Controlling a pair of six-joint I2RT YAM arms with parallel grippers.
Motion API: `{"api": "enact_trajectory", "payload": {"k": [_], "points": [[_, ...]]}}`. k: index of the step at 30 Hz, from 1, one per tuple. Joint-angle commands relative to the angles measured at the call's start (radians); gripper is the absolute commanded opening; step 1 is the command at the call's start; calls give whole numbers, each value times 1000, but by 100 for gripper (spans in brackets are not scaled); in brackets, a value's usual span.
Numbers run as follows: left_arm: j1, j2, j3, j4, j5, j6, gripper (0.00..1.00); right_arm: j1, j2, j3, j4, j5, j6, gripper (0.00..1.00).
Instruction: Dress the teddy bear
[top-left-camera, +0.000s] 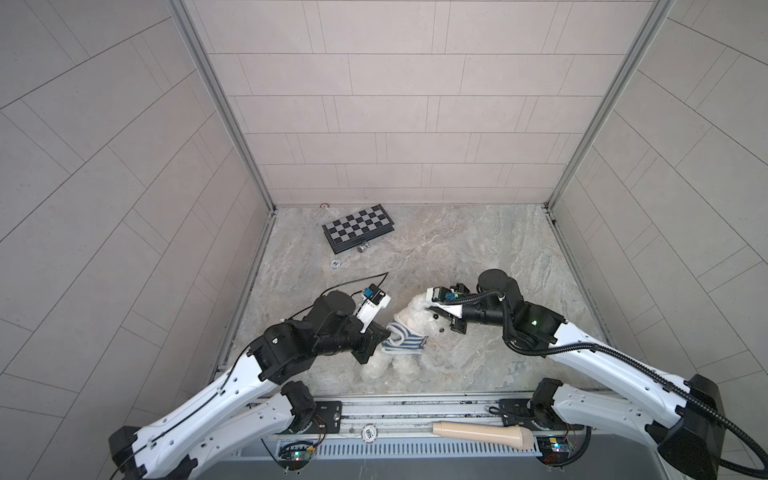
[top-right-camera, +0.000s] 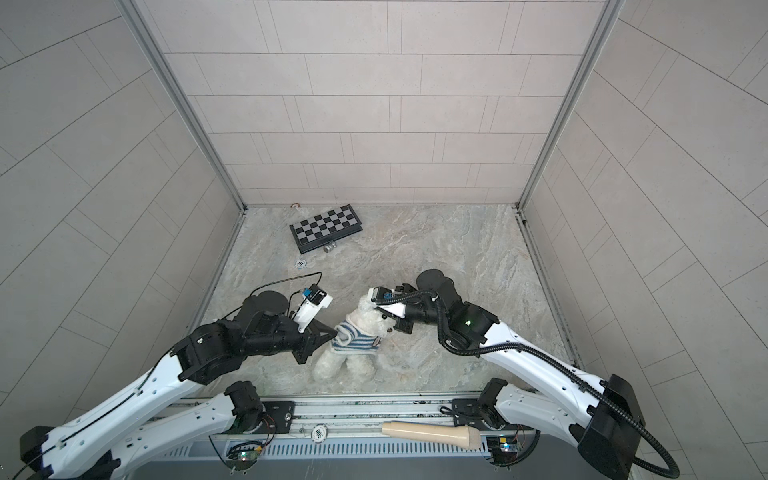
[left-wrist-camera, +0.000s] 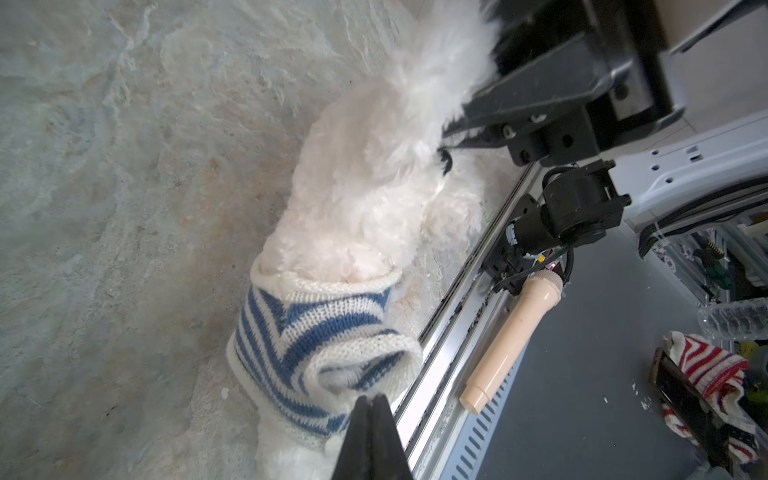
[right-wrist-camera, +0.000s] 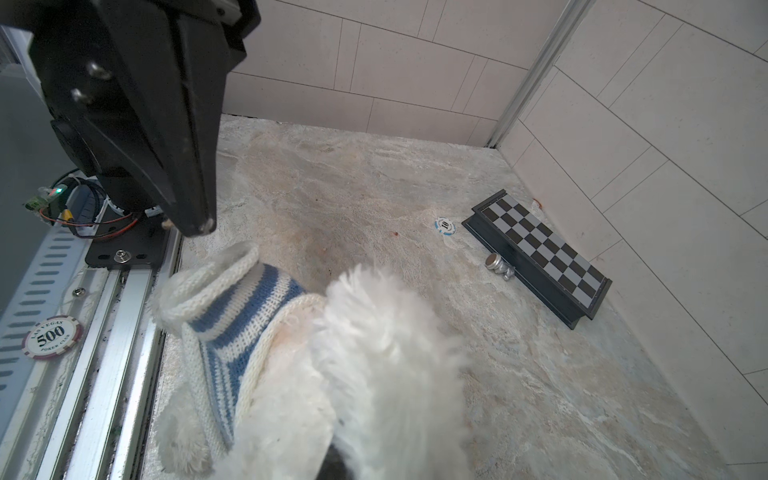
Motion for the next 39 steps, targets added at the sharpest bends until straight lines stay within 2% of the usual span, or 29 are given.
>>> {"api": "enact_trajectory", "payload": {"k": [1,6,12,22,26,28,30,31,34,36,39], "points": [[-28,25,27,-25,-27,7,0,-2,-12,17,30,-1,-25,0],[-53,71,49,-38,-114,15,0,-3,-13,17,35,-3,-28,0],[-53,110,66,3,-161,23,0,-3,-13,17,35,-13,-25,0],[-56,175,79,-13,-168,49,0,-3,-16,15,35,-9,-17,0],[-81,185,86,-36,-193,56,7,-3,-14,15,39,-5,-13,0],[-101,201,101,-63,-214,67,2,-3,-13,17,37,0,-13,0],[-112,210,106,-87,-243,64,1,-3,-13,14,36,11,-12,0],[-112,203,99,-82,-242,55,2,-3,-12,11,38,15,-11,0],[-108,117,31,7,-207,-19,25,-3,-23,-3,48,16,-9,0],[-68,35,-35,77,-162,-91,30,-3,-36,-17,54,21,-7,0],[47,-78,-137,167,-46,-204,35,-5,-65,-43,72,38,1,0]]}}
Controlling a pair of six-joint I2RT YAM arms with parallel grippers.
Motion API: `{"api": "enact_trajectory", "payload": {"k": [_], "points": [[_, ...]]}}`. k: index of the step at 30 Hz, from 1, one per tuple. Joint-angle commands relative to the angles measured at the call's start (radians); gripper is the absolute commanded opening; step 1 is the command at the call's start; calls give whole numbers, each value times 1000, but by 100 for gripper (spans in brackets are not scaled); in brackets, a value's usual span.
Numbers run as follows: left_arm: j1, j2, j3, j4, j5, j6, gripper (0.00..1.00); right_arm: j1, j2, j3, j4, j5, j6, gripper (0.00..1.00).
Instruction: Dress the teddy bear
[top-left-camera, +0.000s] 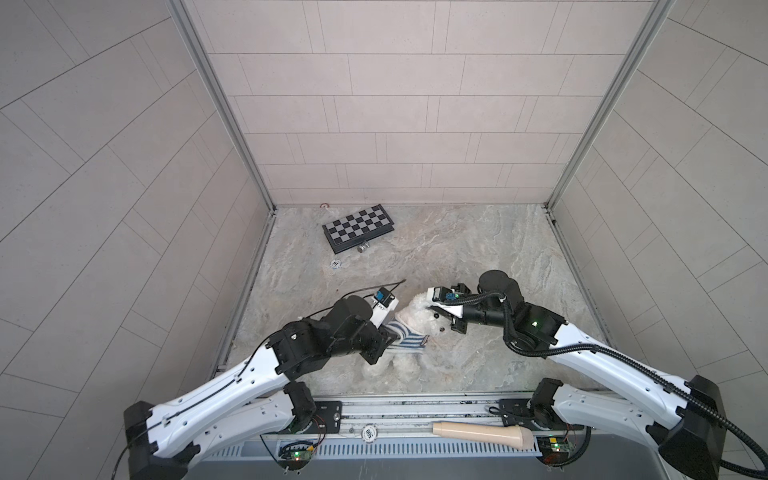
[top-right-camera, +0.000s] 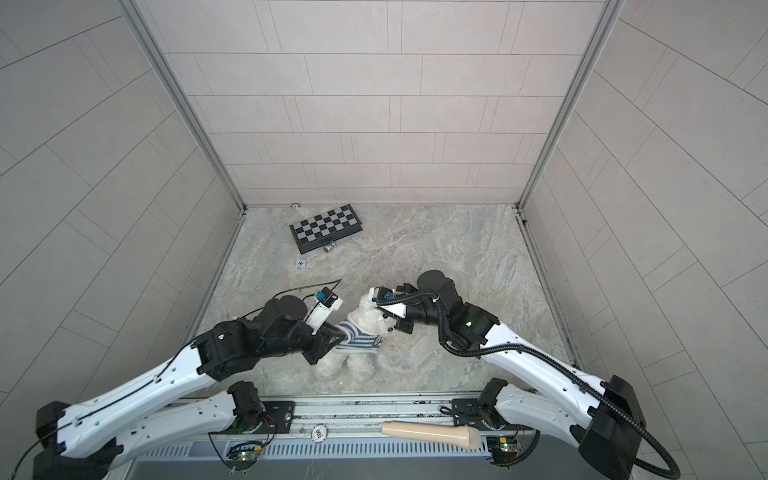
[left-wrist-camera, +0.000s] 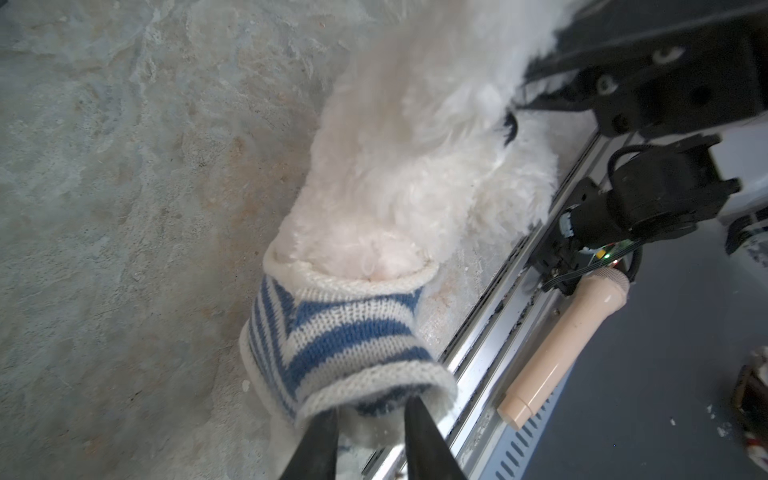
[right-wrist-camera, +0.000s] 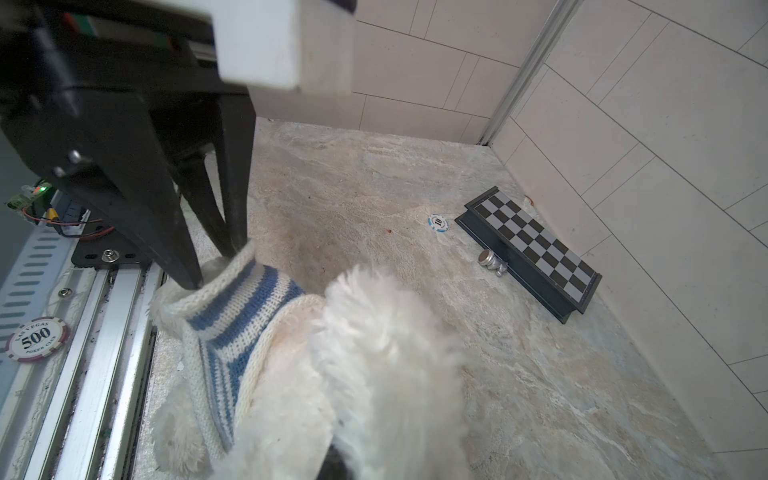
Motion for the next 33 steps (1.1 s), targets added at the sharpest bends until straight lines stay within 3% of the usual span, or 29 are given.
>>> {"api": "enact_trajectory", "payload": {"k": [1,5,10,15,19,24,29,33], "points": [[100,-109,-100,128,115,-164,36,-5,-53,-24,62,18,1,0],[174,-190,-195,193,172,-292,37,-15,-79,-55,107,60,31,0],[178,-201,-246,262,186,-380,37,-16,-109,-89,178,110,72,0],[178,-177,-302,370,204,-452,47,-17,-134,-121,237,155,112,0],[178,-170,-338,433,167,-497,47,-16,-164,-173,280,184,135,0],[178,-131,-385,606,145,-570,41,-17,-185,-201,292,165,139,0],[178,-85,-374,629,133,-561,35,-17,-200,-218,297,162,139,0],[178,-77,-390,664,137,-575,21,-16,-201,-222,300,167,139,0]]}}
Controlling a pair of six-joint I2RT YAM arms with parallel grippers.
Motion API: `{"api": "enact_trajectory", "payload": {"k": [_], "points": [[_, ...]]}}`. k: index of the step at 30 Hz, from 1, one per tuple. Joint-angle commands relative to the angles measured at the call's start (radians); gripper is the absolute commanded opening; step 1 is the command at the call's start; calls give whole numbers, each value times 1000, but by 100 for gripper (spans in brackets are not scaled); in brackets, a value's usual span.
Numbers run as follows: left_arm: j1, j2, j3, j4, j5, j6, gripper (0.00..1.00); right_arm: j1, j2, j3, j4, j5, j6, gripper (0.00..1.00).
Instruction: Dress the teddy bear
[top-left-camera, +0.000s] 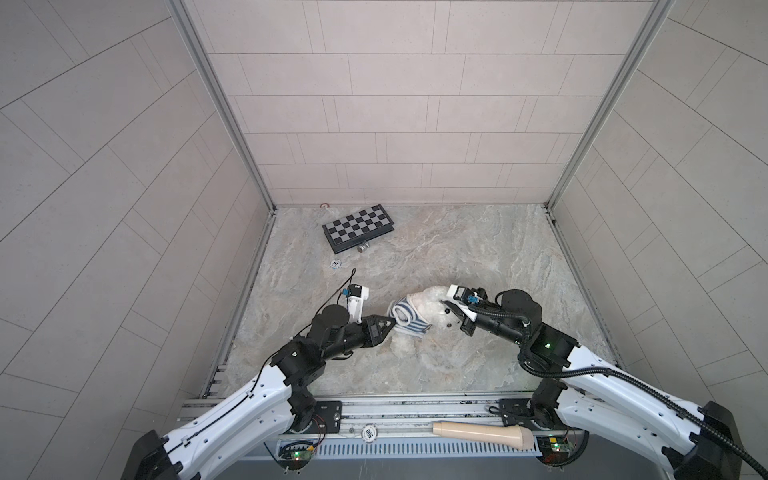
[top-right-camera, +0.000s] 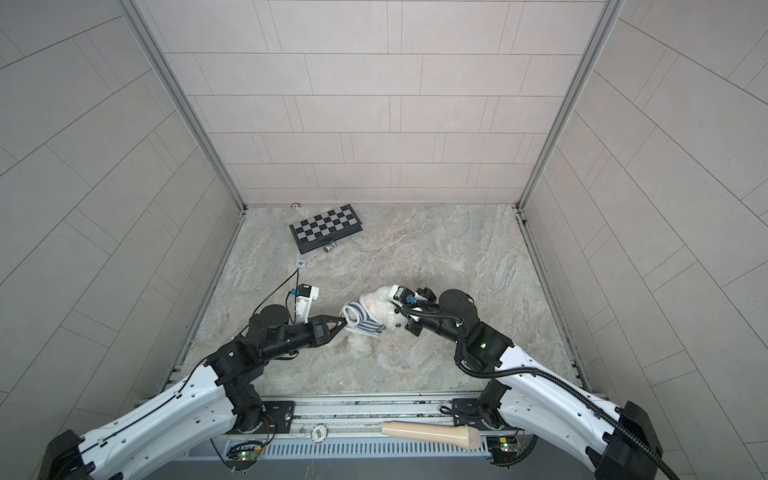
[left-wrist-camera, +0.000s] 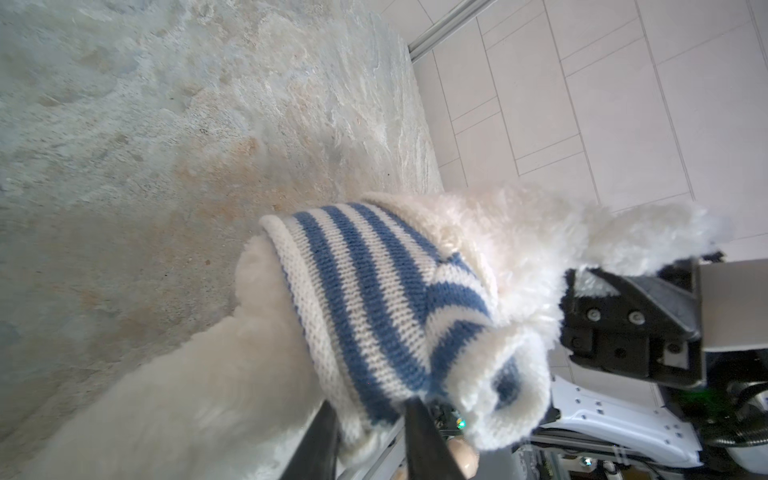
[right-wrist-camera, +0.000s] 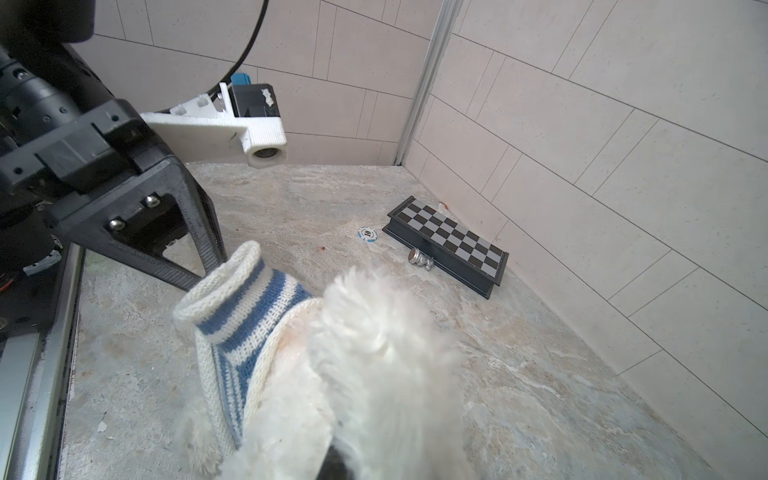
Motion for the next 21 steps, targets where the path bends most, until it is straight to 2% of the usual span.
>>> {"api": "enact_trajectory", "payload": {"k": [1,6,12,21], "points": [[4,-1,-15,68,-11,-14,17,-2,-18,0,59,-4,5,0],[4,-8,1,13,-39,8,0,-2,-30,-10,83,-5,11,0],[49,-6,17,-153,-112,68,0,-2,-76,-42,121,-45,7,0],[192,-6,-48,-156,-98,110,0,-2,-134,-66,116,-123,-18,0]]}}
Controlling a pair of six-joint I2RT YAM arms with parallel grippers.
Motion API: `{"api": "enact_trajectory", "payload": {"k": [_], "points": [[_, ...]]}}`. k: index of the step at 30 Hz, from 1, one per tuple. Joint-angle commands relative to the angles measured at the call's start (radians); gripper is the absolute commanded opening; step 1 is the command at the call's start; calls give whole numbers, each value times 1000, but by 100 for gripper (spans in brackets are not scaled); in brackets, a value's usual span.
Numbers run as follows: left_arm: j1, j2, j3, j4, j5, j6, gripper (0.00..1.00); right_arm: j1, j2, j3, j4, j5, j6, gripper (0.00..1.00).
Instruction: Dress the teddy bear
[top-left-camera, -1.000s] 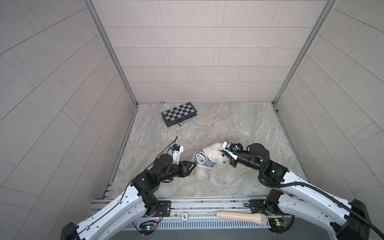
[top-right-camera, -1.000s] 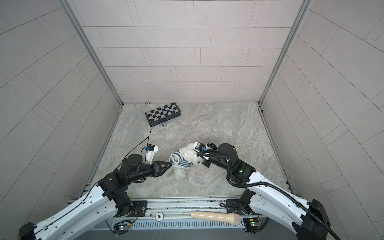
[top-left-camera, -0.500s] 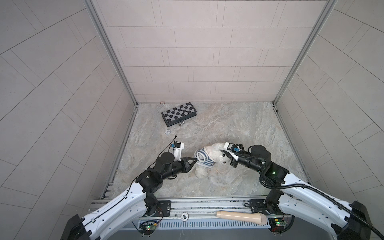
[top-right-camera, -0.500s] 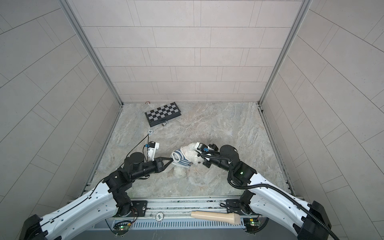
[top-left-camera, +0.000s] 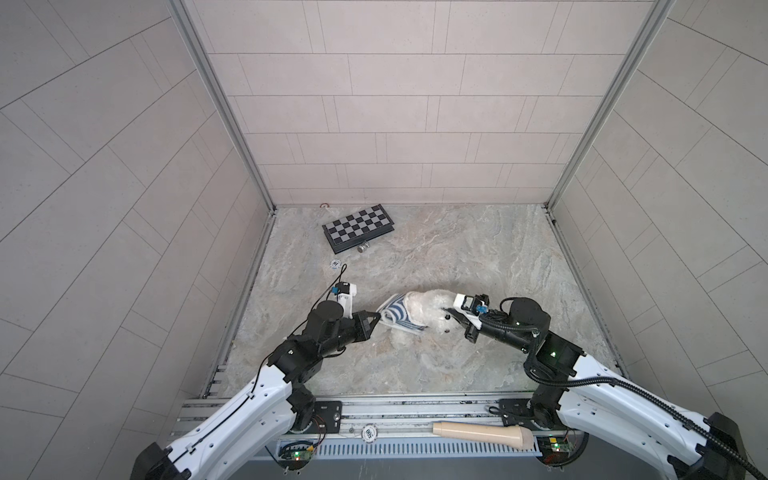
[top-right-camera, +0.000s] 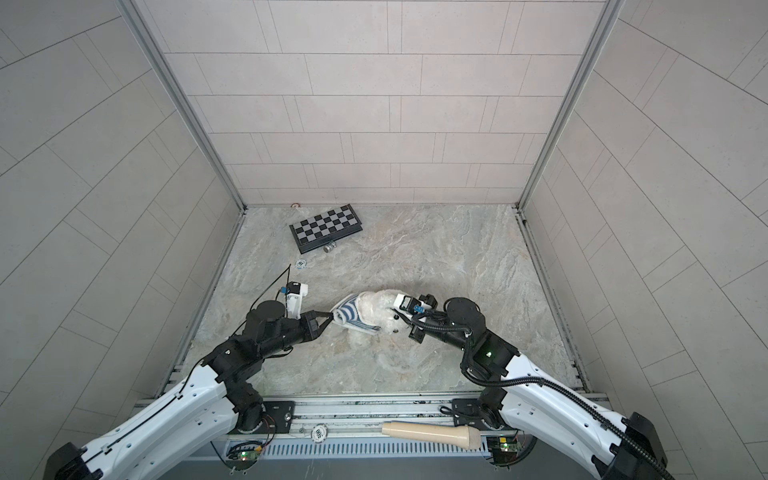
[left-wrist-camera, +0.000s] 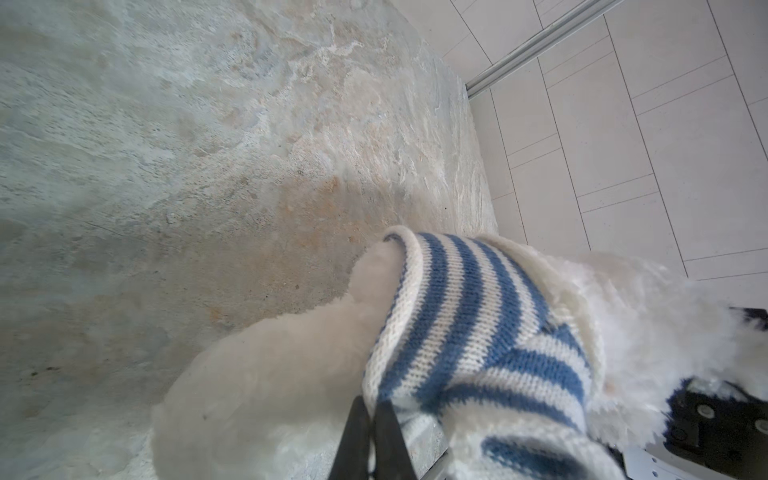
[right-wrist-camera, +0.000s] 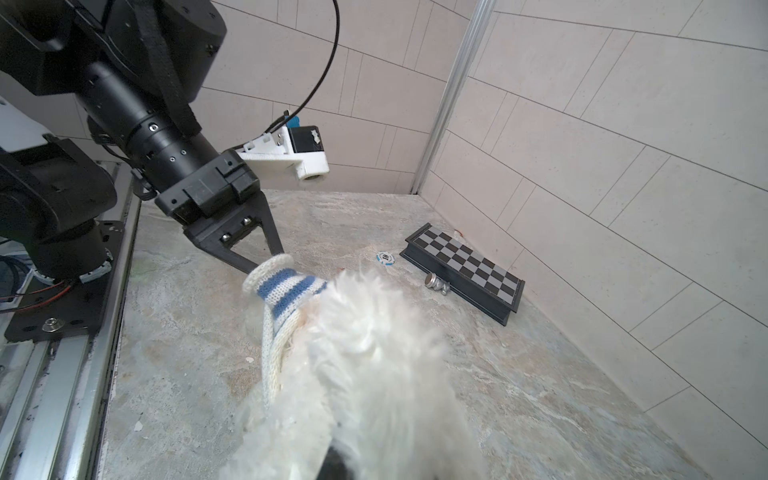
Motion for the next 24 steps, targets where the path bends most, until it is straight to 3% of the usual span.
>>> {"api": "enact_trajectory", "payload": {"k": [1,6,14,19,24], "points": [[46,3,-37,-52,-49,38,0,-2,-44,7,60,-42,-22,0],[49,48,-14,-69,-49,85,0,-1,-46,7,63,-45,-20,0],[2,82,70,-3,60,185,0,-2,-6,26,45,-25,-13,0],[-40,67,118,-100,42,272,20,-2,17,39,29,-15,-13,0],[-52,-23,158,-278,-54,354,29,-2,17,42,8,13,-31,0]]}}
